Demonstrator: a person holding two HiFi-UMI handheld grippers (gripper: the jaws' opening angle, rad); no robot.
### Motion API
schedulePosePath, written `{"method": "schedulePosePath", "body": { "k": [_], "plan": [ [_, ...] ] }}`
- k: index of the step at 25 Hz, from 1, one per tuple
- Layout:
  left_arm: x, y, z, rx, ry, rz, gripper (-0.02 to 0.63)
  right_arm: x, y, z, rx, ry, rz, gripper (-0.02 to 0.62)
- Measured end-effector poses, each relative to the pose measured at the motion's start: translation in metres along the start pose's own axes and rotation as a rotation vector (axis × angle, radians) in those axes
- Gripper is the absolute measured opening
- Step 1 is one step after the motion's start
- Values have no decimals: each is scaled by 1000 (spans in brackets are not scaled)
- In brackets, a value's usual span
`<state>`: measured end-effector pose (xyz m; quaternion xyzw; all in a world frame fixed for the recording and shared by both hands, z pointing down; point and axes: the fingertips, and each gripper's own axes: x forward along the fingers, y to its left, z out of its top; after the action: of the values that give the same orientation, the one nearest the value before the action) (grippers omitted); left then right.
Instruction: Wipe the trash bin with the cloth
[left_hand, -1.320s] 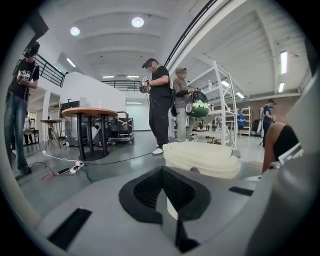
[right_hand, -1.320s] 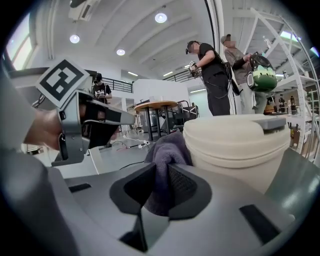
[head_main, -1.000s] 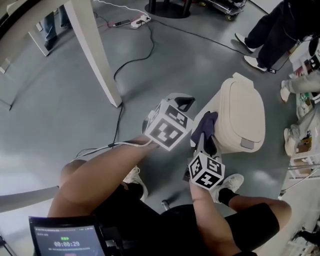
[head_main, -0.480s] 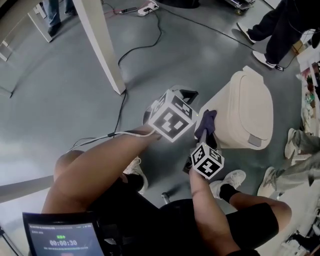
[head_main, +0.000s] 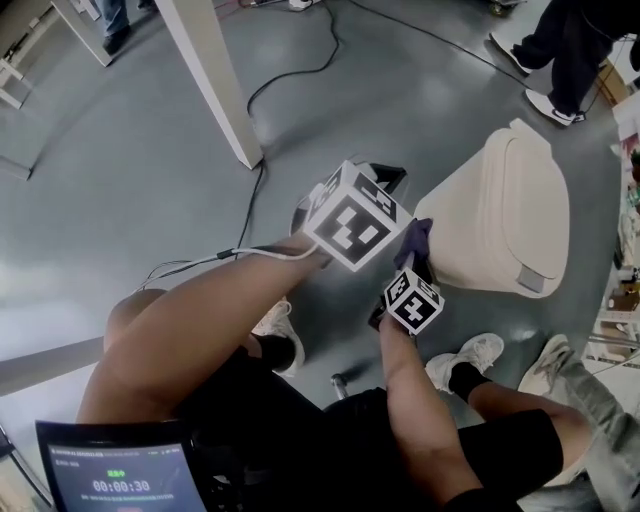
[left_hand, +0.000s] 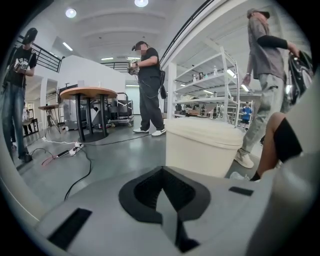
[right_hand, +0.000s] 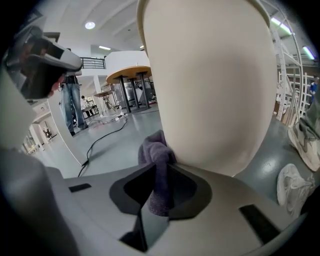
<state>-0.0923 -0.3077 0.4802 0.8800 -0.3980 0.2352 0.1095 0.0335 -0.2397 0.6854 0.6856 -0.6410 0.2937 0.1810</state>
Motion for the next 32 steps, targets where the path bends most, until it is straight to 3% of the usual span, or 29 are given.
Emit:
{"method": "schedulePosePath", "body": {
  "k": [7, 12, 21, 26, 32],
  "plan": [
    [-1, 1, -3, -6, 11, 5, 0, 17, 0, -16, -8, 33, -11, 69],
    [0, 6, -6, -9, 19, 15, 0, 12, 9, -7, 13, 8, 21, 69],
    [-7, 28, 23, -23, -60, 70, 0, -55, 74, 103, 84, -232, 168, 69],
    [-15, 42, 38, 2, -102, 97, 0, -75, 72, 156, 153, -332, 170, 69],
    [-18, 38, 51, 14, -143, 104, 0, -66, 62, 166, 212, -336, 124, 69]
  ]
}}
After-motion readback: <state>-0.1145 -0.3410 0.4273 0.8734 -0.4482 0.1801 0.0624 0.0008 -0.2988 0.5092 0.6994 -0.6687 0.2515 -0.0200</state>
